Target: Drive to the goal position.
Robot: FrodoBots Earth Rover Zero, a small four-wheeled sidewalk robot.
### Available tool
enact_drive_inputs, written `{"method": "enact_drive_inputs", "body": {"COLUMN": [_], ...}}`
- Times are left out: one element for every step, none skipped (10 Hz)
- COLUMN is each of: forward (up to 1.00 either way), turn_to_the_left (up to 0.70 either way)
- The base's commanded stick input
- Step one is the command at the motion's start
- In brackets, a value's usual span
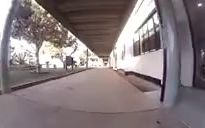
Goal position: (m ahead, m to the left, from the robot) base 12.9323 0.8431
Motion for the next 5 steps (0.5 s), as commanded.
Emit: {"method": "enact_drive_inputs", "body": {"forward": [0.70, 0.70, 0.70, 0.70, 0.70], "turn_to_the_left": [0.00, 0.00, 0.00, 0.00, 0.00]}}
